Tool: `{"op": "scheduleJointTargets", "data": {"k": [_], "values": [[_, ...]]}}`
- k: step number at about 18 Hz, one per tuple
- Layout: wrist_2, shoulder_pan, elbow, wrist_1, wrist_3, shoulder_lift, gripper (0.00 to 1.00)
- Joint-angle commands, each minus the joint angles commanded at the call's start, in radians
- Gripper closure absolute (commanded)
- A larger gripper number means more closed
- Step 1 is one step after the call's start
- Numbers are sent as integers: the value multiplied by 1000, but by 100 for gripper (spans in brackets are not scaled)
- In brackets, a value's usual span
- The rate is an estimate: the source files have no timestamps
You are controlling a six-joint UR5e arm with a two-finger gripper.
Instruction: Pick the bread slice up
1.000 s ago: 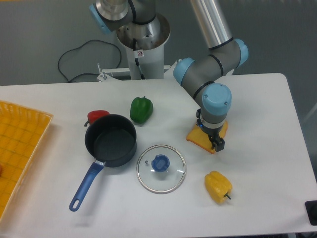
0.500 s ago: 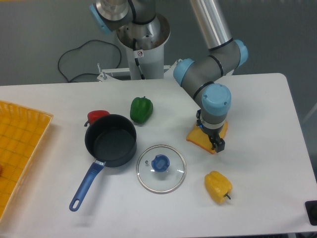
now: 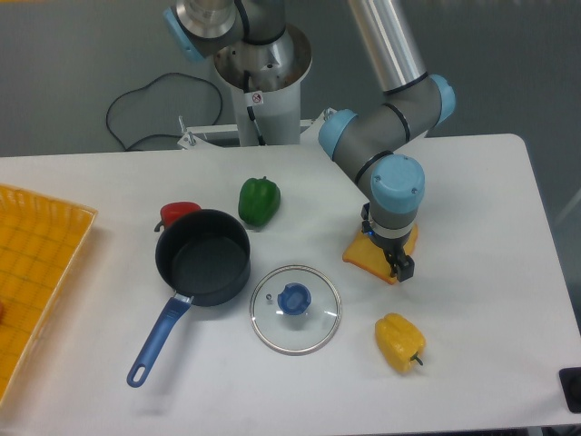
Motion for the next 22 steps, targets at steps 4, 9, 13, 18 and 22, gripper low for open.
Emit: {"op": "scheduleJointTargets", "data": {"k": [4, 9, 13, 18, 22], "values": [[0, 0, 2, 0, 0, -2, 0], [6, 0, 5, -2, -2, -2, 20], [8, 0, 8, -8, -2, 0, 44], [9, 0, 11, -9, -11, 2, 62], [9, 0, 14, -11, -9, 2, 67]]}}
